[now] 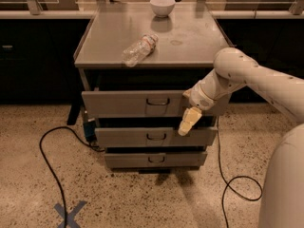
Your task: Close top drawer
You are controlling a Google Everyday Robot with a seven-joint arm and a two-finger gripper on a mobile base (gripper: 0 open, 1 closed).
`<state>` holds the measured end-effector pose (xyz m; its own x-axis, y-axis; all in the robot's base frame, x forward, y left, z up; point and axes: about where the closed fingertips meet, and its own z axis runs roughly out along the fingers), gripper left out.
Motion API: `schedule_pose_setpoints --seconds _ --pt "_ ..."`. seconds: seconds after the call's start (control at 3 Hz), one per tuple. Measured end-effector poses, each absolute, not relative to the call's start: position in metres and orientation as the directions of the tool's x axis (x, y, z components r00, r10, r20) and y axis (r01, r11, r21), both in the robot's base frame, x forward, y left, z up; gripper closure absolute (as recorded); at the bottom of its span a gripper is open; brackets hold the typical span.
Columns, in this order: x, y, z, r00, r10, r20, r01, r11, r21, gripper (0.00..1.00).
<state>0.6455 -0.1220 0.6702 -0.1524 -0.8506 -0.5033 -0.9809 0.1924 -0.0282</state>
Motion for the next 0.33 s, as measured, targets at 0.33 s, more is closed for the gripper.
schedule_pose_setpoints --seconds 0.33 --pt "0.6477 -0.1220 0.6724 -0.151 -0.850 -0.505 -0.981 0.193 -0.033 0.00"
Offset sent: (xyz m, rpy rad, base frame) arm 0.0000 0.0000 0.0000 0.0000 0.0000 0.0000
